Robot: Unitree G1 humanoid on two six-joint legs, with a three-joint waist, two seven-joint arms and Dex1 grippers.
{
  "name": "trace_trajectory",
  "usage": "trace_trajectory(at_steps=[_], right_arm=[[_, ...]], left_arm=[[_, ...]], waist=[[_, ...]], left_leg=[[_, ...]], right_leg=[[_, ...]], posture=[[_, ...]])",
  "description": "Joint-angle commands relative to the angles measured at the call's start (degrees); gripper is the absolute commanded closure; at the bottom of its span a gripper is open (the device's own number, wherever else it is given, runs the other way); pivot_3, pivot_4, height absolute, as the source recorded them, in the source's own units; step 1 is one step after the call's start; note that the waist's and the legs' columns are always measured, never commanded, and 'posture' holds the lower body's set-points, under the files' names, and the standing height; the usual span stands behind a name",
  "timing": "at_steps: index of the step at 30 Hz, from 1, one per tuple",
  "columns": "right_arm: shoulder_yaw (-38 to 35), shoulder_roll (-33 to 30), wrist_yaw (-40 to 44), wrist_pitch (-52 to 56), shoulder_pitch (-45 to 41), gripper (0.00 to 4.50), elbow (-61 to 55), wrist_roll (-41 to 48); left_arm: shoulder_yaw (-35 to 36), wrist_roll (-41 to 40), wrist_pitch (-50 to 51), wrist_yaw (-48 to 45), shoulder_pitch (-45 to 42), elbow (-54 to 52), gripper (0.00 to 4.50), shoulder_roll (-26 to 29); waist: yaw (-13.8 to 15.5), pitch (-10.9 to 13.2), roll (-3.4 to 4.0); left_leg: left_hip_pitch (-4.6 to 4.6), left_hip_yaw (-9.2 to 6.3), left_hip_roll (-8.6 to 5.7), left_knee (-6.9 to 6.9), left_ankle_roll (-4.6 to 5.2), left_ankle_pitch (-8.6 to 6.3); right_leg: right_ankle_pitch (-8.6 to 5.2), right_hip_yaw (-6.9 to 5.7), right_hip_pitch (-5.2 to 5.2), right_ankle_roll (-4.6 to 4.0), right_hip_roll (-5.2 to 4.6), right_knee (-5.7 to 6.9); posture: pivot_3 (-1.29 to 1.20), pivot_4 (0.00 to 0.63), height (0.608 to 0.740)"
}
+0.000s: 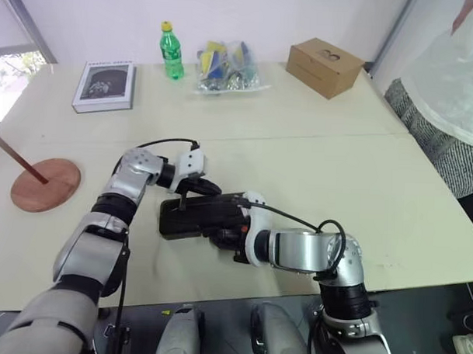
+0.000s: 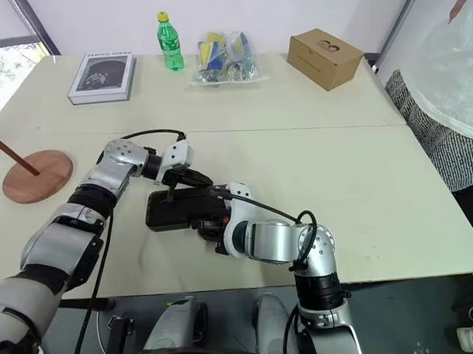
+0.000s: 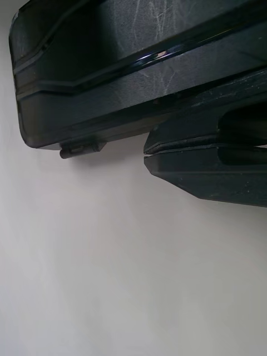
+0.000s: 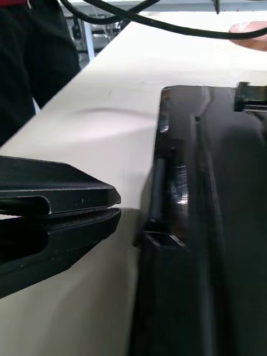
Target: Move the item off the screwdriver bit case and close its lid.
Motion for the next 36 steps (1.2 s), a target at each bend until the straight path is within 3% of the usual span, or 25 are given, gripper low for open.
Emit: trace_trajectory(at_steps=[1, 9, 21, 36], right_arm=[[3.43, -2.44, -0.84, -5.30, -1.15, 4.43, -1.83, 4.84], [8.28, -6.66, 0.93, -11.81, -2.87, 4.43, -2.49, 6.58], [11.45, -9.22, 6.31, -13.28, -4.57, 4.43, -0.86, 3.41], [11.01, -7.38, 14.14, -11.28, -5.43, 4.43, 2.95, -10.96]], left_arm=[[-0.03, 0.30, -0.97, -0.57, -0.71, -1.47, 4.50, 0.14], [-0.11, 0.24, -0.64, -1.15, -0.06, -2.57, 4.50, 0.41], [0.16, -0.18, 1.42, -1.35, 1.87, -6.04, 4.50, 1.18], [-0.61, 0.12, 2.18, -1.46, 5.21, -10.95, 4.50, 2.50]], waist=[[-0.29, 0.00, 0.00], [-0.59, 0.00, 0.00], [-0.56, 0.00, 0.00], [-0.62, -0.01, -0.01]], left_leg=[[-0.01, 0.00, 0.00, 0.00, 0.00, 0.00], [0.00, 0.00, 0.04, 0.00, 0.03, -0.02], [-0.02, 0.02, 0.07, 0.00, 0.07, -0.04], [0.02, 0.02, 0.13, 0.00, 0.10, -0.06]], right_leg=[[0.00, 0.00, 0.00, 0.00, 0.00, -0.01], [0.00, 0.00, 0.00, 0.00, 0.05, -0.01], [0.00, 0.01, 0.00, 0.00, 0.02, -0.05], [0.00, 0.03, -0.01, 0.00, 0.05, -0.05]], posture=[[0.00, 0.150, 0.740], [0.00, 0.150, 0.740], [0.00, 0.150, 0.740], [0.00, 0.150, 0.740]])
